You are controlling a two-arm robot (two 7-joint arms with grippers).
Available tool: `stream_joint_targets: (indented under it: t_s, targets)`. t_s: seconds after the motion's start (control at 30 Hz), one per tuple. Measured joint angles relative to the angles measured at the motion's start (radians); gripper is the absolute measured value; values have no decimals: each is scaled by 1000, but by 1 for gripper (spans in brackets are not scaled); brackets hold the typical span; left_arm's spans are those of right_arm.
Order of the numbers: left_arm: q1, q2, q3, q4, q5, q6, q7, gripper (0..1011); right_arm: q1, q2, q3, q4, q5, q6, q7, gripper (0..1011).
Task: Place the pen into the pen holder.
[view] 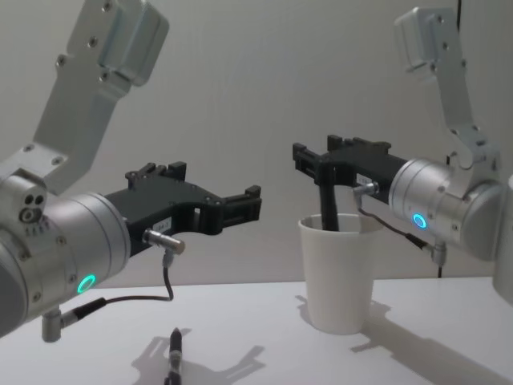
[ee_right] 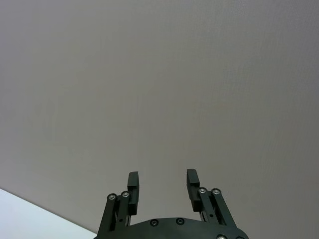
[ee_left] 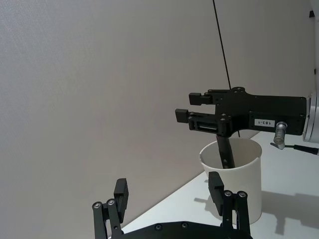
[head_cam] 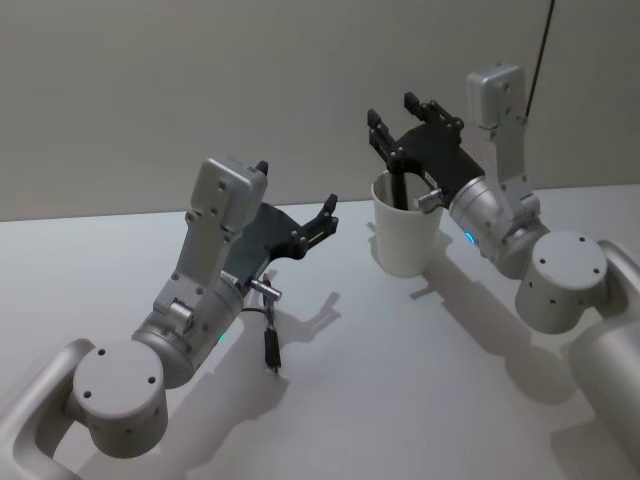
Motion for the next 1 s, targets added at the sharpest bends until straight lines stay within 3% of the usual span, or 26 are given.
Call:
stream_joint_targets:
  t_s: [0.1,0.47,0.57,0.77,1.0]
  targets:
    - [0,0,0,0,0,0,0,1001,-1,0,0,0,-1,0,-1,662]
    - [0,0,0,0,0,0,0,1001,-3,2,1,-3,-2,0,-2,955]
    - [0,0,0,0,0,0,0,1001,-6,6,5,-18,-3,3,-2,1001]
    - [0,0,0,0,0,0,0,1001,-22,32,27,-73,-11,17,-3,1001]
    - [0,0,0,0,0,0,0,1001,-73,92,71,-177,-24,65,-26,1001]
